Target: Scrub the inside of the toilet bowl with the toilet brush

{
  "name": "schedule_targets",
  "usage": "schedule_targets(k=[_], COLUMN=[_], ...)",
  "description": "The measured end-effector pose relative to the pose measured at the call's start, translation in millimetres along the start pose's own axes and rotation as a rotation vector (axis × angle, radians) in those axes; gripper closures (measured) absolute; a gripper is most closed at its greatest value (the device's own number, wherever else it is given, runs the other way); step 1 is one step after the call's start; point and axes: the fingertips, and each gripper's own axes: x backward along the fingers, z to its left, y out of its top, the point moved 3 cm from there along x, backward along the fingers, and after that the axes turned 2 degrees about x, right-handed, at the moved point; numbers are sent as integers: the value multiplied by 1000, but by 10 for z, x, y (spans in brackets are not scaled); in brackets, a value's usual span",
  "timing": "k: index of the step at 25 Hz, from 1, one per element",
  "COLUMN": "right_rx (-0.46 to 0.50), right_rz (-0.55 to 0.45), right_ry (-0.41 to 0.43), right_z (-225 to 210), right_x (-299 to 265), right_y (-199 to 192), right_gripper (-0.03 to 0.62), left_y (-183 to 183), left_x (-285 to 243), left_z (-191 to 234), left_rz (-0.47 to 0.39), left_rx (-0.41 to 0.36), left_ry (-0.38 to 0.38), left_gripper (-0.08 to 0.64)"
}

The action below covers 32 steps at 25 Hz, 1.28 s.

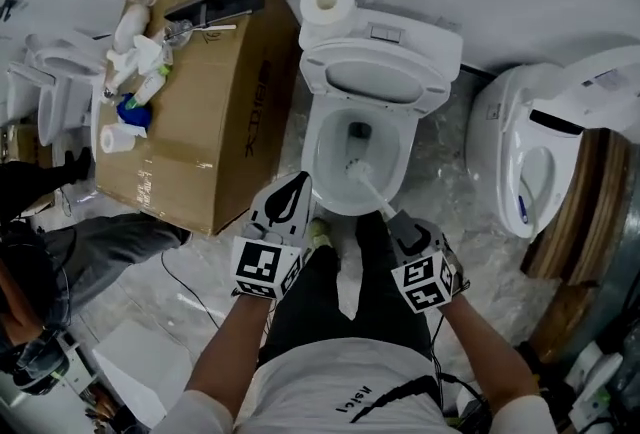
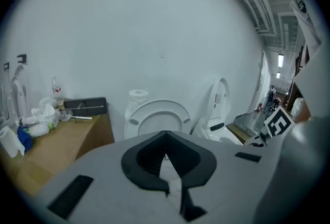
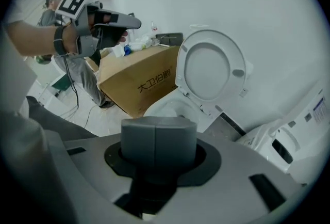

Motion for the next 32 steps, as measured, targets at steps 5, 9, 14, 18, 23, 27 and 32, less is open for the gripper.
schedule_targets(k=[5,9,14,18,23,27,32], right_rx=[223,306,306,280,289,308,361], right_rz=[33,50,43,13,-35,-97,-147], right_ry=[-24,-79,-117,-116,-59,-23,-34], right_z=[64,68,250,425,767,875,817], right_x=[-700,-1323,-1863,-1968,-1896,-1887,-2058], right_y=[-231,-411,-537,-521,-525,-463,-419], right_gripper=[434,434,434,434,434,434,434], left_y=[-586,-1160,-1763,-2036,-2283,-2372,-2421], left_x=[-386,-683,-826,-786,-645,-642,-691], left_z=[50,185,397,612,785,834,866], left_rz=[48,55,68,71,103,102,92], left_rx=[-11,50,60,55,82,77,70], left_ry=[-58,-83,-123,-122,-105,-114,-125], left_gripper=[551,552,552,551,551,551,552])
